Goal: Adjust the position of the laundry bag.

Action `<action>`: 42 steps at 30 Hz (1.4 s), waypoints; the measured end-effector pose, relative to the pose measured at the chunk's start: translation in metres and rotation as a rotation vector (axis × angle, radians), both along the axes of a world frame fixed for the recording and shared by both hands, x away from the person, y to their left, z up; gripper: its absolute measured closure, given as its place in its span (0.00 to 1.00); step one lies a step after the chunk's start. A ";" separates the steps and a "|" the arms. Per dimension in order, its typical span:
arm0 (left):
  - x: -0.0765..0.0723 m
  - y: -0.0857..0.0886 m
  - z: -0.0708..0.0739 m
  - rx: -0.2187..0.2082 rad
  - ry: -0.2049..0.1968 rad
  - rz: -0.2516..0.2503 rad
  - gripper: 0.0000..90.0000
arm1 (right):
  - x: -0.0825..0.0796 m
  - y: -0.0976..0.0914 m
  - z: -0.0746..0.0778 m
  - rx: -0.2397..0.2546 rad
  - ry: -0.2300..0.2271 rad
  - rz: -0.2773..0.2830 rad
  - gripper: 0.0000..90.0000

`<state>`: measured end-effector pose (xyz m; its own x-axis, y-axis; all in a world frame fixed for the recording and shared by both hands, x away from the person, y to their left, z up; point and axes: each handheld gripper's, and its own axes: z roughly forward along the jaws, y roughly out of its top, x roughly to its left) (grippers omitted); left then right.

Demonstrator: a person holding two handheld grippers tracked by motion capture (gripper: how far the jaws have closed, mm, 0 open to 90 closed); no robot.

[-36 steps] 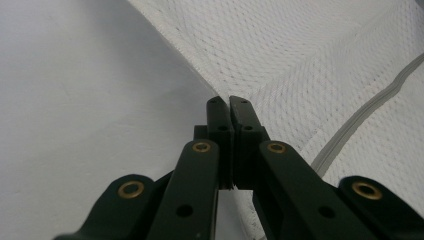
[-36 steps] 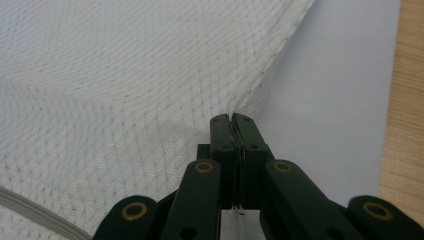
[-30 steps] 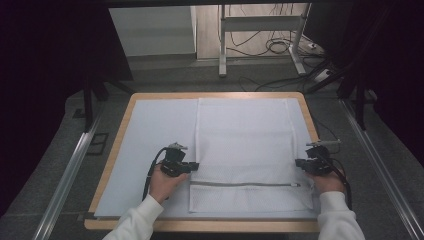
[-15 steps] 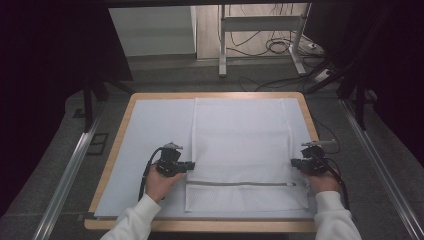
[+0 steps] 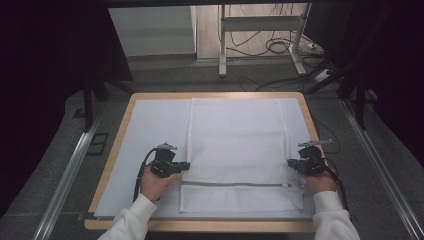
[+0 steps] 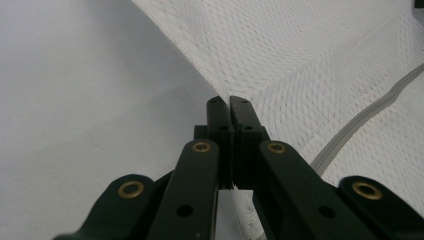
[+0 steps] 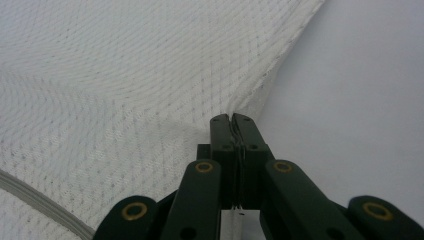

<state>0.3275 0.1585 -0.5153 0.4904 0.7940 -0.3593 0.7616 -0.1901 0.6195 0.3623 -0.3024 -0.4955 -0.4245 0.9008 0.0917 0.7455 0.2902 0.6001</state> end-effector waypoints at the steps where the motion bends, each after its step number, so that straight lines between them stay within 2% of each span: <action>1: 0.000 0.000 0.000 0.000 0.000 0.000 0.99 | 0.000 0.001 0.000 -0.003 0.000 0.004 0.97; 15: -0.005 0.017 0.000 -0.011 0.009 0.026 0.99 | 0.002 0.013 -0.002 0.000 0.002 0.029 0.97; 22: -0.006 0.028 0.000 -0.009 0.006 0.042 0.99 | 0.002 0.025 -0.003 -0.003 -0.001 0.045 0.97; 26: -0.007 0.035 -0.001 -0.012 0.011 0.048 0.99 | 0.002 0.029 -0.003 0.010 -0.001 0.054 0.97; 42: -0.010 0.048 -0.005 -0.008 0.019 0.066 0.99 | 0.002 0.041 -0.003 0.015 -0.013 0.074 0.97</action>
<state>0.3171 0.2063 -0.5200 0.4296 0.8218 -0.3743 0.7841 -0.1339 0.6060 0.3639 -0.2614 -0.4985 -0.4908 0.8656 0.0989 0.7147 0.3351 0.6140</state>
